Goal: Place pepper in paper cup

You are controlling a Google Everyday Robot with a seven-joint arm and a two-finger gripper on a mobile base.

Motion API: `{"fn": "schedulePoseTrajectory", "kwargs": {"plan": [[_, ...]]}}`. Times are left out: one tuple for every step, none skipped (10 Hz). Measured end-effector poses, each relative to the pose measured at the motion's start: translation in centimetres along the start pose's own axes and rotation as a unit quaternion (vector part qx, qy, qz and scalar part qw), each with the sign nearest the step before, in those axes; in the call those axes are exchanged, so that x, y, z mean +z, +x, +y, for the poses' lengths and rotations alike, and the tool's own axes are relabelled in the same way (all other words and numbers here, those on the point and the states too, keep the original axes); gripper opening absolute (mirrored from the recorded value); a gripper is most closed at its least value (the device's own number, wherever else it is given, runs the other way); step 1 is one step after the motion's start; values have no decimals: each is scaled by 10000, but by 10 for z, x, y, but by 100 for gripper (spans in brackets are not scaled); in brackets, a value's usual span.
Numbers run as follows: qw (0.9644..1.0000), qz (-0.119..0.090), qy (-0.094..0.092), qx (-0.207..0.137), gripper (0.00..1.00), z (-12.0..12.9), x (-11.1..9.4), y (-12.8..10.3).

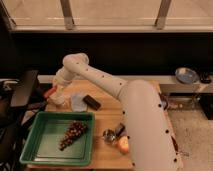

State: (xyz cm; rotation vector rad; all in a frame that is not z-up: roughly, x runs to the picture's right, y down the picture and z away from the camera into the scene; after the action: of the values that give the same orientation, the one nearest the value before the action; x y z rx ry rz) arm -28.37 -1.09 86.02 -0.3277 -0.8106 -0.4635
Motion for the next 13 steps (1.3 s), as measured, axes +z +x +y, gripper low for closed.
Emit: {"fn": "schedulePoseTrajectory", "kwargs": {"plan": [[10000, 1, -7, 0, 68, 1, 0, 0], [10000, 3, -12, 7, 68, 2, -1, -1], [10000, 16, -12, 22, 68, 4, -2, 0], [10000, 43, 0, 38, 68, 4, -5, 2], [9999, 91, 19, 64, 68, 6, -10, 4], [9999, 143, 51, 79, 68, 5, -15, 6], [9996, 225, 104, 102, 68, 5, -24, 9], [9994, 299, 153, 123, 68, 5, -34, 12], [9987, 420, 235, 160, 68, 6, -51, 18], [9983, 488, 278, 181, 68, 6, -62, 21], [9976, 569, 325, 204, 68, 6, -72, 23], [9972, 627, 343, 229, 68, 8, -77, 23], [9965, 690, 359, 309, 68, 13, -86, 28]]}}
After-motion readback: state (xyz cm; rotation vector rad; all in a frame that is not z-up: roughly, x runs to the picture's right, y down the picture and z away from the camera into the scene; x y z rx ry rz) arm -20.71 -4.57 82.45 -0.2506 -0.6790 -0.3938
